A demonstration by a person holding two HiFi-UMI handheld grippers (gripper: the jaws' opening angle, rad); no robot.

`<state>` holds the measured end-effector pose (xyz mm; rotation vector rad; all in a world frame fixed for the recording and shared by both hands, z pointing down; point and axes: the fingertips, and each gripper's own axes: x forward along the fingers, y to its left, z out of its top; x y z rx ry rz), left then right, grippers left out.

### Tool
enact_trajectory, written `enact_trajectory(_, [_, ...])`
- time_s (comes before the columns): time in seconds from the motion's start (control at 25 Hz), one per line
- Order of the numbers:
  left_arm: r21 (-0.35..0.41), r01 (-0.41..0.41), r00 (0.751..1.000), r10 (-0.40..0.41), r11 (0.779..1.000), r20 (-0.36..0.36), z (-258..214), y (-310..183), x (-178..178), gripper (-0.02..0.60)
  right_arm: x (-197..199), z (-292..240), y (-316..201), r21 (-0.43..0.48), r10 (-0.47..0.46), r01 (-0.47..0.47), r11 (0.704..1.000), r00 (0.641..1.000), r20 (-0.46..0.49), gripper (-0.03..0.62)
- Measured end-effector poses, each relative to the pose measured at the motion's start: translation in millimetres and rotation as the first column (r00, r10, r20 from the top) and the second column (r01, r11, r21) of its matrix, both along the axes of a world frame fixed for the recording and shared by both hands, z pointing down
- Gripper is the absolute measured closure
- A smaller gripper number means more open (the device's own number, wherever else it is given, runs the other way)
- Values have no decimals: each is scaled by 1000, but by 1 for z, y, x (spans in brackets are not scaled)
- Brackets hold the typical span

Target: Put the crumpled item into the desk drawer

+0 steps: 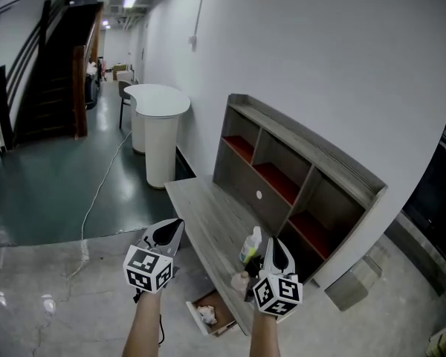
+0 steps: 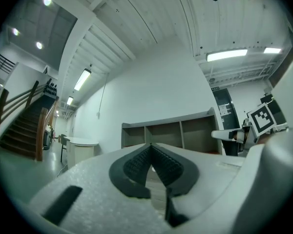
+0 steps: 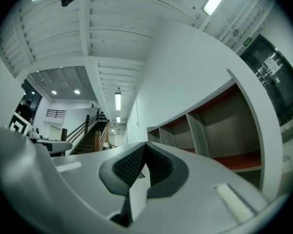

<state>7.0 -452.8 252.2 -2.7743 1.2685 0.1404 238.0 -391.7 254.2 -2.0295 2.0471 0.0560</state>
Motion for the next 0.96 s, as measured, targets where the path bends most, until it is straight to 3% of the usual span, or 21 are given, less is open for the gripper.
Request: enact_trajectory(0.96, [-25, 3, 1000, -2, 1000, 28, 16, 6, 9, 580, 7, 21, 3, -37, -37, 37, 999, 999, 12, 586])
